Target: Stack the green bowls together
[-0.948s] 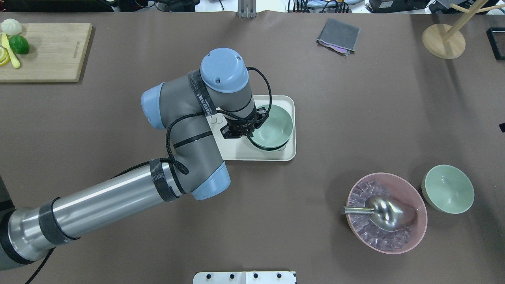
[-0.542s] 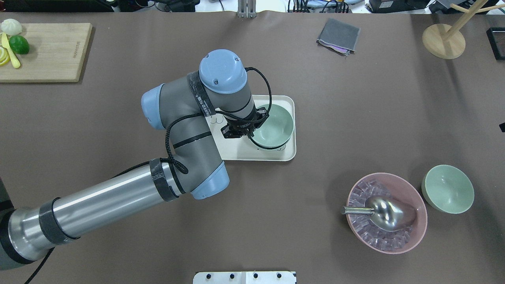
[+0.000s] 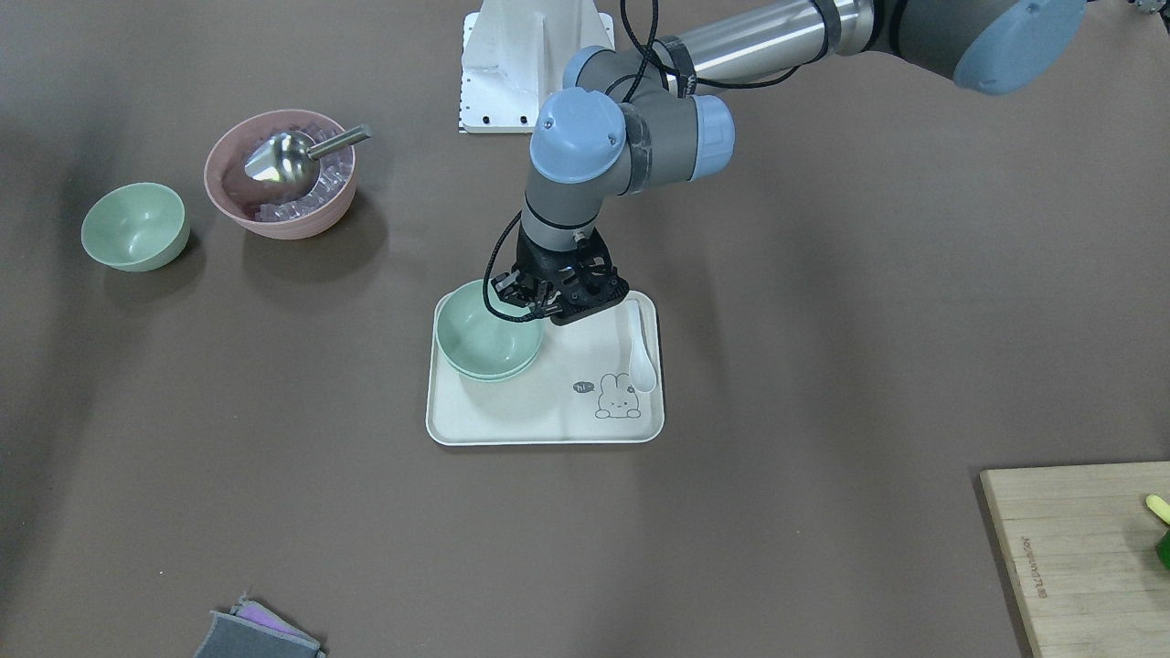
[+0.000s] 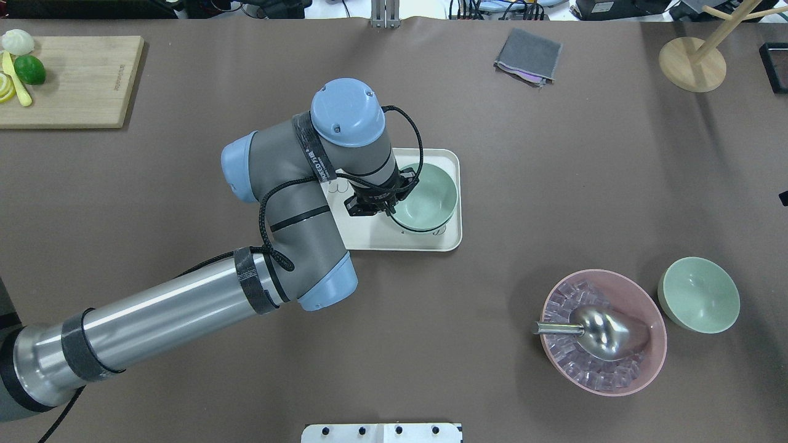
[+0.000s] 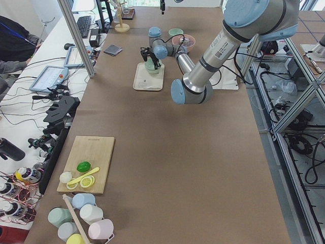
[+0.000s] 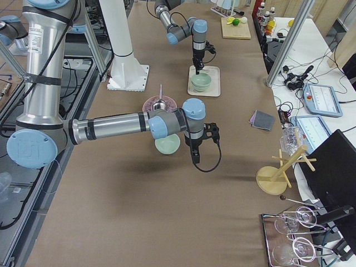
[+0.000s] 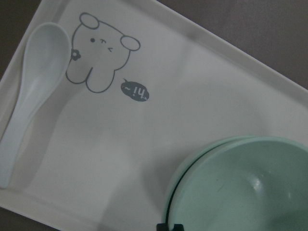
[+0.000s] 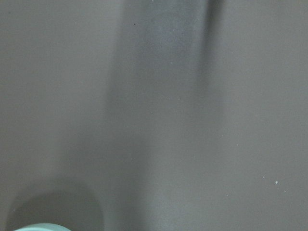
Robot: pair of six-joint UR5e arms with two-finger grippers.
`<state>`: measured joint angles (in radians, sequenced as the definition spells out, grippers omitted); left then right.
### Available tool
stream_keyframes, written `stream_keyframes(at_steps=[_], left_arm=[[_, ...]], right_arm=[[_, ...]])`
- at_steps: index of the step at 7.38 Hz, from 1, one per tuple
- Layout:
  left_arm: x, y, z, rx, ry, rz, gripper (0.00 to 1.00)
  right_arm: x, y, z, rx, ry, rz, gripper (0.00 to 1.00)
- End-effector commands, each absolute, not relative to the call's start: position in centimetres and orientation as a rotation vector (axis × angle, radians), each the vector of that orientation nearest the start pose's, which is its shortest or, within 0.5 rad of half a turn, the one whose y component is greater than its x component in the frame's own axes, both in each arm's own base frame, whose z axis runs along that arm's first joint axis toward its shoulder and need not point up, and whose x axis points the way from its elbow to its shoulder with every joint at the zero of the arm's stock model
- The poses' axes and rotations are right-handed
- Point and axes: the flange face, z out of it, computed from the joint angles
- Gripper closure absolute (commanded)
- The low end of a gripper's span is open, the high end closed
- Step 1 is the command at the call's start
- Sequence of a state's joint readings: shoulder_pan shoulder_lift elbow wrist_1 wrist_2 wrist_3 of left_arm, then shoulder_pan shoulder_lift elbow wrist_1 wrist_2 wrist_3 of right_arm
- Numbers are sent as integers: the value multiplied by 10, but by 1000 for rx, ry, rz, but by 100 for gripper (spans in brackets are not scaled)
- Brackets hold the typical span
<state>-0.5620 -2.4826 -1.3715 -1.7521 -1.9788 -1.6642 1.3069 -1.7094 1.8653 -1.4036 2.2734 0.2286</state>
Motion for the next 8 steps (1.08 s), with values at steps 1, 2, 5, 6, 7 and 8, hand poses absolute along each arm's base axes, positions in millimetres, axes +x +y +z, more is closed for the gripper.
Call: stream_keyframes(at_steps=[1, 2, 5, 6, 7, 8], left_arm=[[601, -484, 154, -161, 976, -409, 100], [600, -484, 154, -160, 979, -408, 100], [598, -483, 150, -154, 988, -399, 1], [596, -483, 147, -151, 994, -397, 2], [592, -482, 142, -145, 1004, -392, 2], [581, -482, 132, -138, 1027, -389, 2]], right_arm=[[-50, -450, 563, 131, -751, -147, 0], [-50, -450, 563, 131, -751, -147, 0], [-50, -451, 561, 131, -754, -143, 0], [-50, -451, 562, 130, -752, -142, 0], [-50, -451, 562, 130, -752, -142, 0], [-50, -451, 562, 130, -752, -140, 0]])
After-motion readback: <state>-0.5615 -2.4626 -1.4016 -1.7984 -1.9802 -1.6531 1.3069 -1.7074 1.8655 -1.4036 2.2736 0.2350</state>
